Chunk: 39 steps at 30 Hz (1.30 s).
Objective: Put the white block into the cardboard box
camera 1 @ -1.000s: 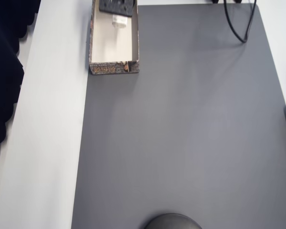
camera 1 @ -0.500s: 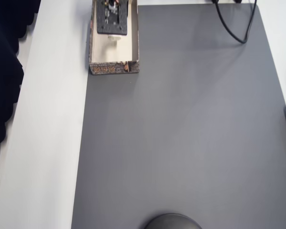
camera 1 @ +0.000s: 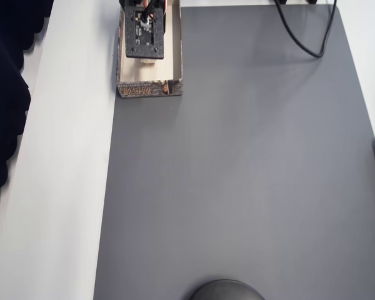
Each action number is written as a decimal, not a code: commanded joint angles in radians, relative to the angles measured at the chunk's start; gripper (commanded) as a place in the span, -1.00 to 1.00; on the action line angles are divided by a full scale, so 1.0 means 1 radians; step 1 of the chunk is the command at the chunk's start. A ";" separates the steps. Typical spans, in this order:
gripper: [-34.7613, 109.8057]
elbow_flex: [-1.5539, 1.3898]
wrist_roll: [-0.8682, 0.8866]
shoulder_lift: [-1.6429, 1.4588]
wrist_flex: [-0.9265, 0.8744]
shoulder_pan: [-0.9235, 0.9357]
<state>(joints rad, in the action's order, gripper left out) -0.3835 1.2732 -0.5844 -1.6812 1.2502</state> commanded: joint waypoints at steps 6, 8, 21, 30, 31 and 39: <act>-0.54 0.074 0.015 -0.015 -0.014 -0.008; -0.54 0.066 0.015 -0.015 -0.014 -0.008; -0.26 0.064 0.072 -0.008 0.034 -0.011; -0.09 0.092 0.086 -0.003 0.048 -0.018; -0.08 0.097 0.086 -0.005 0.049 -0.020; -0.07 0.106 0.087 -0.060 0.038 -0.038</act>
<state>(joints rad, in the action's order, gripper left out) -0.3436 1.3560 -0.5783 -1.6460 1.2349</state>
